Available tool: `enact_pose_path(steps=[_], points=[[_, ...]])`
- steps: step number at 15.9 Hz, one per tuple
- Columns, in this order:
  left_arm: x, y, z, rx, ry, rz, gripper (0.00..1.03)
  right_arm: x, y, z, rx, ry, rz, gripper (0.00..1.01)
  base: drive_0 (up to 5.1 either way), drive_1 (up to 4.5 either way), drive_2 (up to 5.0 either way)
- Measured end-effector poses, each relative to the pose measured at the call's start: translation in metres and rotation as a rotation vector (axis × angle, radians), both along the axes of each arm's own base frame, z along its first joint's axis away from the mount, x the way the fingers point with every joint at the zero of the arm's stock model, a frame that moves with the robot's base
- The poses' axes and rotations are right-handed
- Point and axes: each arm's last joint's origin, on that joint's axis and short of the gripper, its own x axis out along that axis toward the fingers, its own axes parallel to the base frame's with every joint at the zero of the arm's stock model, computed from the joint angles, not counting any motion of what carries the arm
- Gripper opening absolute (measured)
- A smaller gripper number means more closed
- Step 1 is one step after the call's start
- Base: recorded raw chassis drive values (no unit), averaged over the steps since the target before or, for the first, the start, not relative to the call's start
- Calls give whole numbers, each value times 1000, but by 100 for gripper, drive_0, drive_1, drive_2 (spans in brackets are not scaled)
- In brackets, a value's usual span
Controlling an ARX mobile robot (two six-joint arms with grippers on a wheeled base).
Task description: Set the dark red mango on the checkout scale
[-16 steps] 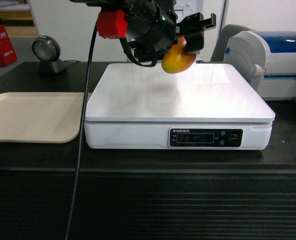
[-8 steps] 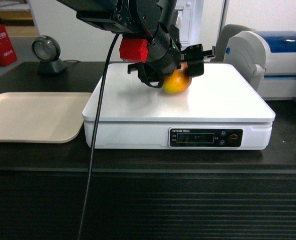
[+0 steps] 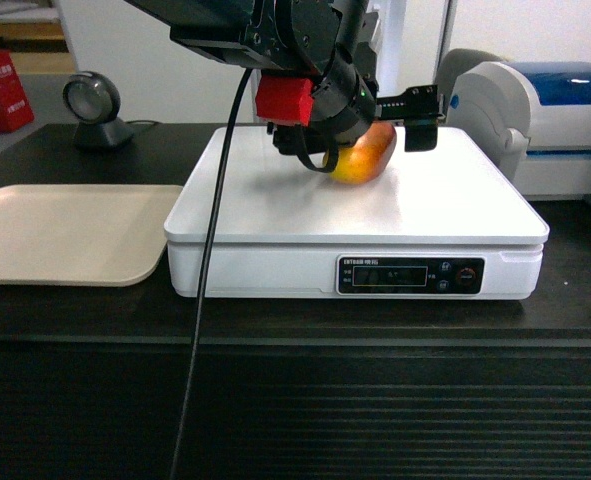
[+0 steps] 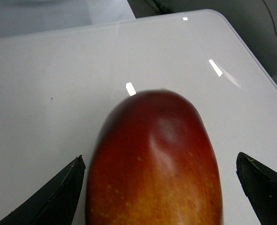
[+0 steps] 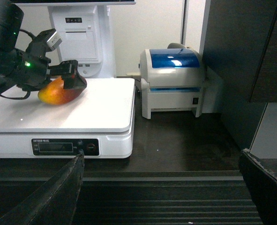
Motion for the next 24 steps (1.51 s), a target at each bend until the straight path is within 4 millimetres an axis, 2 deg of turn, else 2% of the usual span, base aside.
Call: enact_pose_path(steps=[3,5,7,9,13,14,15,16,17,18,19,20,21,22,24], points=[[-4,3,20,6,-96,-21,98,0,0,0,0,0,0,98,0,0,0],[-14,10,52,-25,-190,-46,98,0,0,0,0,0,0,98,0,0,0],[-26,26,86,-84,-301,-60,98,0,0,0,0,0,0,98,0,0,0],[-38,56,108,-129,-406,-19,98,0,0,0,0,0,0,98,0,0,0],[-71,131,144,-172,-585,116,98,0,0,0,0,0,0,98,0,0,0],[-85,146,149,-114,-572,218,92,0,0,0,0,-1,0,98,0,0,0],[-118,174,142,-12,-557,364,77,0,0,0,0,0,0,98,0,0,0],[-157,202,135,30,-531,402,65,0,0,0,0,0,-1,98,0,0,0],[-188,220,135,30,-583,443,54,0,0,0,0,1,0,98,0,0,0],[-214,230,136,16,-648,470,43,0,0,0,0,0,0,98,0,0,0],[-232,232,127,6,-671,456,32,0,0,0,0,0,0,98,0,0,0],[-247,233,101,11,-641,429,18,0,0,0,0,0,0,98,0,0,0],[-257,236,64,36,-550,413,2,0,0,0,0,0,0,98,0,0,0],[-269,240,49,49,-531,422,2,0,0,0,0,0,0,98,0,0,0],[-287,245,48,33,-597,437,2,0,0,0,0,0,0,98,0,0,0]])
